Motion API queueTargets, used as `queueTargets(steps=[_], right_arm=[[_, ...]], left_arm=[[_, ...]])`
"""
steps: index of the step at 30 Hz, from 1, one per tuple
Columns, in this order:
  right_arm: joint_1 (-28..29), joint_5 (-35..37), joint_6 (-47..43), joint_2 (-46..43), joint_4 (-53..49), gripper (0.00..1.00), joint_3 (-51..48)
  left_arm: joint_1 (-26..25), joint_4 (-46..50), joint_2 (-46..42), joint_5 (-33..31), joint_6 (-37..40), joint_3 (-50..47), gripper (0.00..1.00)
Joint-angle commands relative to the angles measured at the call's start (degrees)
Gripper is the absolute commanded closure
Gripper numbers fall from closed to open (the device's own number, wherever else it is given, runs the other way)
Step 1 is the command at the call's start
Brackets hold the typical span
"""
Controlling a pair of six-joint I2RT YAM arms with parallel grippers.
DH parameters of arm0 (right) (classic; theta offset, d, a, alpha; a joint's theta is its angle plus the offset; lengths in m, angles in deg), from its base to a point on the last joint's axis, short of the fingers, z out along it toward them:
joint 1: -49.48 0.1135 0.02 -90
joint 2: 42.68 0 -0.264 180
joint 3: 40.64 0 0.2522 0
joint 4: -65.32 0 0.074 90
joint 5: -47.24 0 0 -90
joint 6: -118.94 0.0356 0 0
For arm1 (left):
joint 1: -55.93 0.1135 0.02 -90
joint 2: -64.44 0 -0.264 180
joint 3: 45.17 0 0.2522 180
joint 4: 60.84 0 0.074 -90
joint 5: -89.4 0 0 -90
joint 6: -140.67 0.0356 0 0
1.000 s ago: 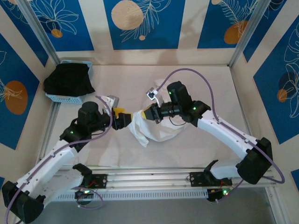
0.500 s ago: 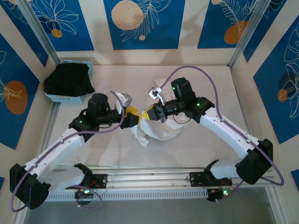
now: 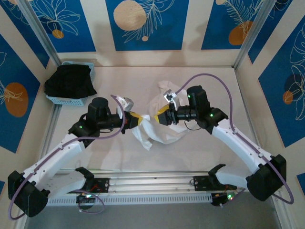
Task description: Fold the inside-out t-shirt
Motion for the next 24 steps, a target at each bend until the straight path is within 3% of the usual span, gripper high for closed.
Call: queueTargets(steps=[1,4,10,20,21,24], right_arm=[[-0.6,9.2,-4.7,0.5,7.7,0.51,-5.5],[-1.0,8.8,-5.5,3.4,12.1,0.50,-7.8],[-0.7,-2.0,-9.0,7.8,17.6,0.48,-10.0],[0.0,-6.7,-10.9,16.1,22.6,0.47,-6.9],[0.2,-7.3,-10.8,16.8,22.5,0.50,-6.1],[-0.6,-9.5,-8.5,14.6,23.8,0.82,-6.7]], left_arm=[[0.4,-1.2,-0.9,-0.3,-0.2,0.0,1.00],[0.4,-0.9,-1.3,-0.2,-0.2,0.1,1.00],[0.4,-0.9,-0.9,-0.6,-0.6,0.5,1.00],[0.4,-0.4,-0.7,-1.4,-0.4,0.7,1.00],[0.4,-0.3,-0.6,-2.1,-0.4,0.7,1.00],[0.8,0.7,-0.7,-7.5,-1.1,0.7,1.00]])
